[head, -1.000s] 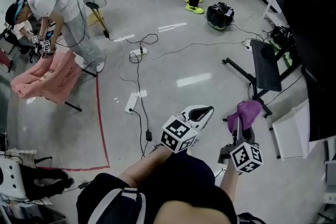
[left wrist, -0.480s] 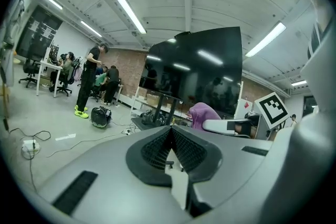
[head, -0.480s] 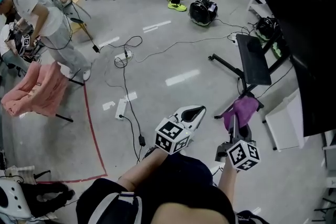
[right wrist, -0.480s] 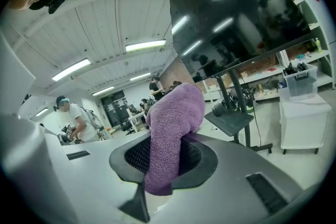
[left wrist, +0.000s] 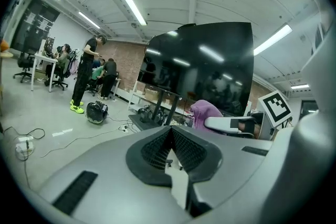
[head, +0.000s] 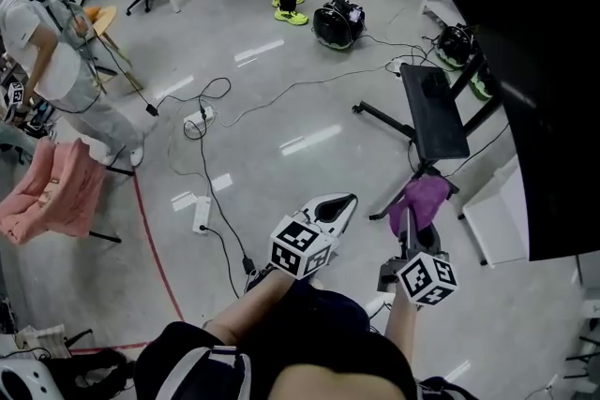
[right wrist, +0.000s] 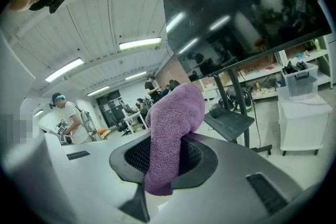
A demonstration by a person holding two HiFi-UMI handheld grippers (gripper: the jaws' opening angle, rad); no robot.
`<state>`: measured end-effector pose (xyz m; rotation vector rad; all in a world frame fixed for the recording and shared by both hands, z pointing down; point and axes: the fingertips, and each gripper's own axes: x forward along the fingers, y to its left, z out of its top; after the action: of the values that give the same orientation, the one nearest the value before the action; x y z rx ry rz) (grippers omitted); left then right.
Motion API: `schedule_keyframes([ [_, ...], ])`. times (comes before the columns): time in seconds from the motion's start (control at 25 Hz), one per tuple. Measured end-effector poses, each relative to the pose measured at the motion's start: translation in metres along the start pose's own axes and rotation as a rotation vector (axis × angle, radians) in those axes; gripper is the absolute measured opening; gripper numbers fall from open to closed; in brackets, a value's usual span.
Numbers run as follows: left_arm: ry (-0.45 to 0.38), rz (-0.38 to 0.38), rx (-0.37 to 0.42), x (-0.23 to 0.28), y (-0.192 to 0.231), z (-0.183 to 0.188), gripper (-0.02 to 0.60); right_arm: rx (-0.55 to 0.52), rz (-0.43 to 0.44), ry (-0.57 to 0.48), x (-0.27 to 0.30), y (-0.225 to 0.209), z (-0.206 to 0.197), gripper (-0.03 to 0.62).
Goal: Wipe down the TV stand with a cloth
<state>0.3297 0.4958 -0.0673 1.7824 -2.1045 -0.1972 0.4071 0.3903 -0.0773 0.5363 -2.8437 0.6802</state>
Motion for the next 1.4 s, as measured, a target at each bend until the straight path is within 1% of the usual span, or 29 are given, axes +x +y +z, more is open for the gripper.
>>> schedule_keyframes([
  [0.16, 0.008, -0.026, -0.002, 0.029, 0.015, 0.018, 0.007, 0.005, -0.011, 0.006, 0.029, -0.005, 0.015, 0.089],
  [0.36, -0.004, -0.053, 0.022, 0.057, 0.042, 0.050, 0.006, -0.005, -0.008, -0.016, 0.072, 0.000, 0.038, 0.089],
  [0.56, -0.020, -0.039, 0.022, 0.077, 0.081, 0.077, 0.006, -0.013, 0.015, -0.027, 0.120, 0.007, 0.057, 0.089],
  [0.8, -0.028, -0.049, 0.033, 0.091, 0.115, 0.102, 0.007, -0.023, 0.042, -0.029, 0.163, 0.029, 0.072, 0.089],
  [1.08, -0.003, -0.068, 0.019, 0.111, 0.156, 0.109, 0.006, -0.014, 0.021, -0.019, 0.203, 0.036, 0.072, 0.089],
  [1.28, -0.019, -0.127, 0.030, 0.118, 0.169, 0.110, 0.007, -0.006, 0.008, 0.000, 0.220, 0.040, 0.060, 0.089],
  [1.4, -0.025, -0.142, 0.028, 0.121, 0.180, 0.112, 0.007, 0.001, -0.003, -0.003, 0.232, 0.041, 0.059, 0.089],
])
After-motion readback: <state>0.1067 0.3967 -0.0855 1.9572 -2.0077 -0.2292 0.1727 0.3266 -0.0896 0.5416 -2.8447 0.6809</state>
